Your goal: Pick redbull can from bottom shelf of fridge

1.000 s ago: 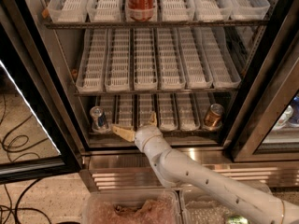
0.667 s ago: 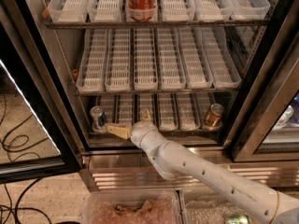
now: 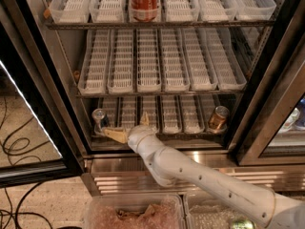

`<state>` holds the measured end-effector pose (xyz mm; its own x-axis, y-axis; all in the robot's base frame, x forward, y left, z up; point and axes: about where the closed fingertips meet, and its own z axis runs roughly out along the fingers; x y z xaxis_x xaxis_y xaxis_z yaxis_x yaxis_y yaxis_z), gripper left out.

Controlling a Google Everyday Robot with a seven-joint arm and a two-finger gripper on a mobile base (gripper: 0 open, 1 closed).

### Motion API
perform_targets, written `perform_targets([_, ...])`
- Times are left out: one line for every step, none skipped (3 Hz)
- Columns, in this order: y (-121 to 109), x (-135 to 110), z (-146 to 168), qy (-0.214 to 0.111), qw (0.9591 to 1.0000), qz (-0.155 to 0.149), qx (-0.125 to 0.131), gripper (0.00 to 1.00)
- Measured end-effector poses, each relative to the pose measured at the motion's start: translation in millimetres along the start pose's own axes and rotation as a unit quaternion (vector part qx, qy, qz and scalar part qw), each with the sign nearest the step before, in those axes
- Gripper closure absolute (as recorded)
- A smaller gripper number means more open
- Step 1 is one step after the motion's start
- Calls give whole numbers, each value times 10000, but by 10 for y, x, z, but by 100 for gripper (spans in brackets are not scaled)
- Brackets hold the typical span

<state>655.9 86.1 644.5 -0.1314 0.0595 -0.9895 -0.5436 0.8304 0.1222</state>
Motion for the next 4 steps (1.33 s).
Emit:
perform_targets([378, 58, 125, -176, 9997, -69, 158, 0])
perform_targets([161, 48, 113, -194, 9982, -57, 572, 0])
perform_targets([161, 48, 114, -195, 9982, -57, 572, 0])
perform_targets([165, 98, 154, -285, 9972, -64, 691, 0])
